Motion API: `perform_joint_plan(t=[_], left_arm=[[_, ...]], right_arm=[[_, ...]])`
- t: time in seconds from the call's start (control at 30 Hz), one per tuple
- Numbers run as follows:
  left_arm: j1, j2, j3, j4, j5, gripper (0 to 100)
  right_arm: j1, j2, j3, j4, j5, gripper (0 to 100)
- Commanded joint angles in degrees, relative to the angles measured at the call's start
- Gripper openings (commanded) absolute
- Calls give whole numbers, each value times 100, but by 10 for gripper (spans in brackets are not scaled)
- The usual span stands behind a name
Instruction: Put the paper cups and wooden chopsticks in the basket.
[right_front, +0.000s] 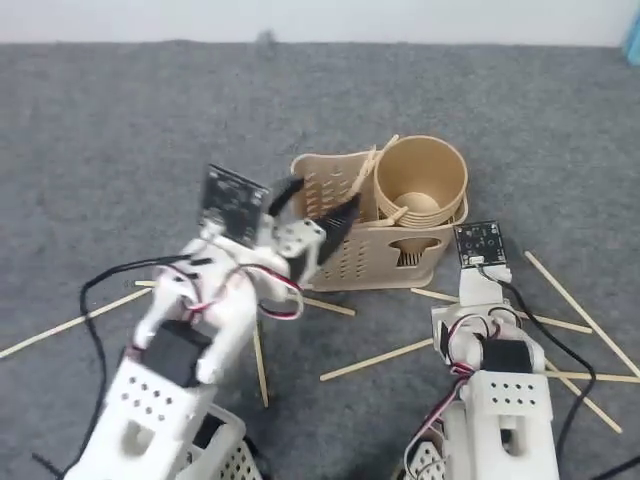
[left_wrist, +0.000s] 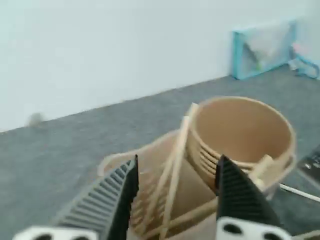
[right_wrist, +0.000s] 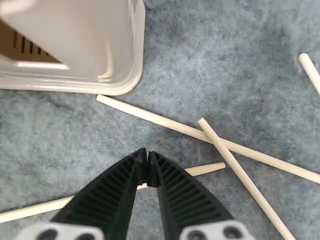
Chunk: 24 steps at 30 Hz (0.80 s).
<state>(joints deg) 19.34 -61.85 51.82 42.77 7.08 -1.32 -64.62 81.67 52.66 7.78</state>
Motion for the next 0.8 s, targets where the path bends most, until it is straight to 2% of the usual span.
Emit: perform_joint_plan(t=[0.0,0.2,0.3,0.47,0.67,0.77], left_arm=[[-677,-97,-752,703,35,242],[-1987,-53,-1007,1626,44,242],[-2338,-44,-629,1705,18,202],[-2382,-35,409,1178,9,73],[-2418,-18,1534,185,9,143],[-2295,-18,1648,167,18,144]], right_arm=[[-4,-101,-35,22,79,9],[-4,-101,-35,22,79,9],[-13,-101,-35,22,79,9],[-13,-101,-26,22,70,9],[-13,-101,-26,22,70,9],[-13,-101,-26,22,70,9]])
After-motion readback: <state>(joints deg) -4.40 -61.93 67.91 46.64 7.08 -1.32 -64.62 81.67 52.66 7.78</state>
